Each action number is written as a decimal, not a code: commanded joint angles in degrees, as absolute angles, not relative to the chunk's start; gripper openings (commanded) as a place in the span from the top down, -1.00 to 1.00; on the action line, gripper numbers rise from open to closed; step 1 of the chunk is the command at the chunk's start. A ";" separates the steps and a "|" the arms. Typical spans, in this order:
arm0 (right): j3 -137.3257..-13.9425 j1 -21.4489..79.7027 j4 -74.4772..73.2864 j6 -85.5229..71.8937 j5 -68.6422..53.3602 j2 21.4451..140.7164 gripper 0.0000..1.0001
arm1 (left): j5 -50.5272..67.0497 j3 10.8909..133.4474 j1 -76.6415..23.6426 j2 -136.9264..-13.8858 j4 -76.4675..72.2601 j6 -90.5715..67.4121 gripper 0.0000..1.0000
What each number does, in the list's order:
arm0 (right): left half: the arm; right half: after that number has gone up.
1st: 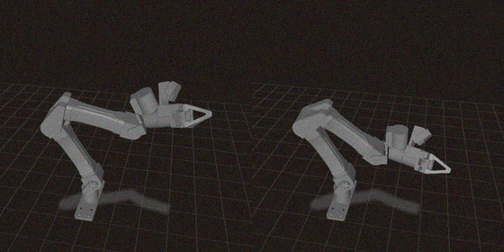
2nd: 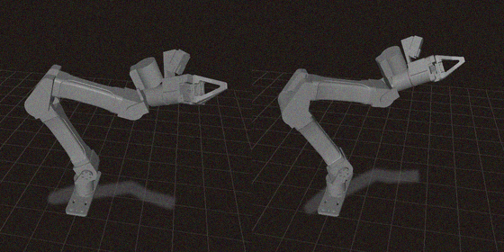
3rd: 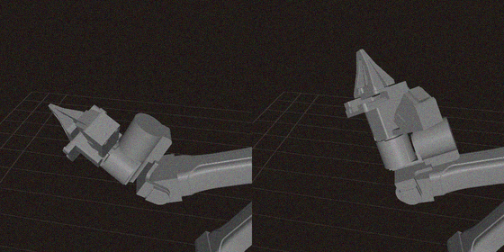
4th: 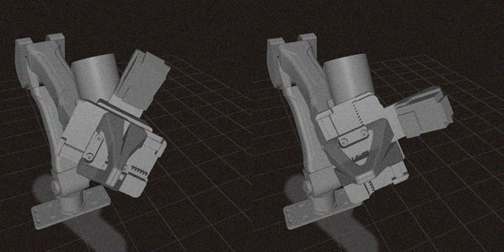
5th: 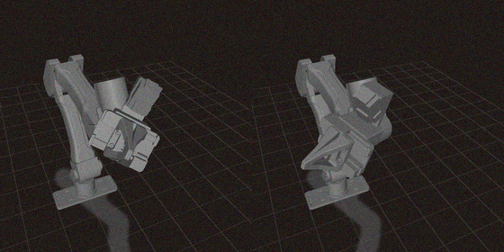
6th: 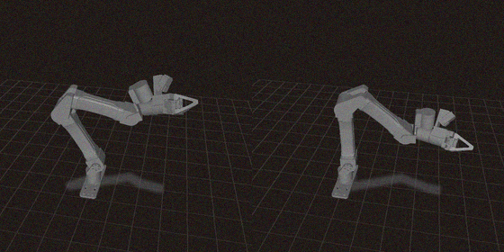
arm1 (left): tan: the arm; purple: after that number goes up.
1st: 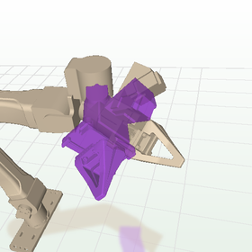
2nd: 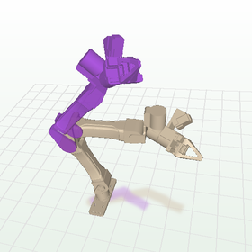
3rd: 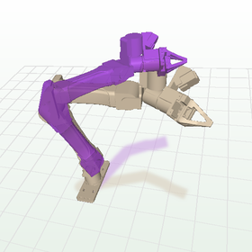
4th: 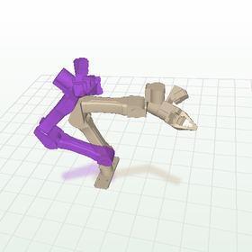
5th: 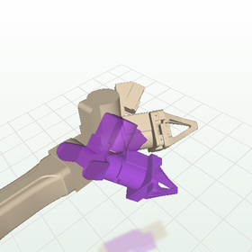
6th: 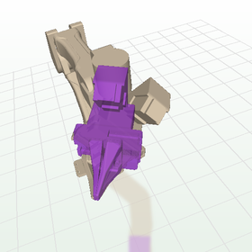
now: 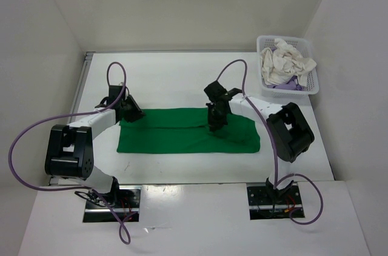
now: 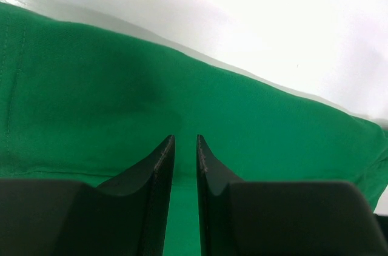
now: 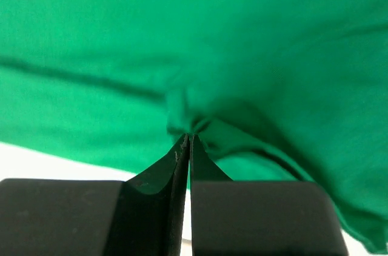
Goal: Fold and stack the t-shirts
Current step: Fold the other side of the tshirt into a rectangle
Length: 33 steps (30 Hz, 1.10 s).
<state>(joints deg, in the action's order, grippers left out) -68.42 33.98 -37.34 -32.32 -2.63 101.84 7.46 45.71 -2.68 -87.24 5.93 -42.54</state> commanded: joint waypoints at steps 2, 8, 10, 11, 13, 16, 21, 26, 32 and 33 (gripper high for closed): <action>-66.63 37.79 -40.78 -33.65 -9.12 97.48 0.85 | 8.61 46.14 -2.64 -86.84 4.31 -43.59 0.44; -67.92 38.32 -42.61 -34.90 -13.62 94.22 0.39 | 8.61 48.07 -2.64 -86.84 4.31 -43.59 0.44; -70.56 37.54 -45.43 -32.88 -8.80 93.60 0.37 | 8.61 48.08 -2.64 -86.84 4.83 -43.59 0.44; -71.45 35.79 -46.14 -32.26 -7.83 93.08 0.37 | 8.61 48.08 -2.64 -86.84 4.83 -43.59 0.44; -71.46 33.32 -45.62 -31.64 -7.29 92.29 0.53 | 9.75 48.69 -2.64 -86.84 4.83 -43.59 0.44; -66.47 30.41 -41.41 -32.95 -6.60 92.29 0.75 | 10.28 49.39 -3.77 -86.84 4.83 -43.59 0.44; -61.88 31.01 -34.91 -35.95 -8.17 95.18 0.84 | 10.28 49.92 -5.80 -87.97 4.83 -43.59 0.42; -59.42 33.93 -33.67 -38.49 -9.49 95.19 0.87 | 10.28 49.92 -6.32 -88.59 4.31 -43.59 0.42; -55.99 34.45 -31.90 -39.02 -10.63 95.19 0.87 | 10.81 49.39 -7.55 -89.74 3.70 -43.59 0.38; -55.99 34.45 -31.90 -39.02 -10.63 95.19 0.87 | 11.42 50.09 -7.56 -90.26 3.69 -43.59 0.38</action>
<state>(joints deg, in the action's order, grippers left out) -56.99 34.00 -34.96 -38.02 -10.02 95.35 9.58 48.12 -6.57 -89.32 5.85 -43.72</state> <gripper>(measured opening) 0.066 0.306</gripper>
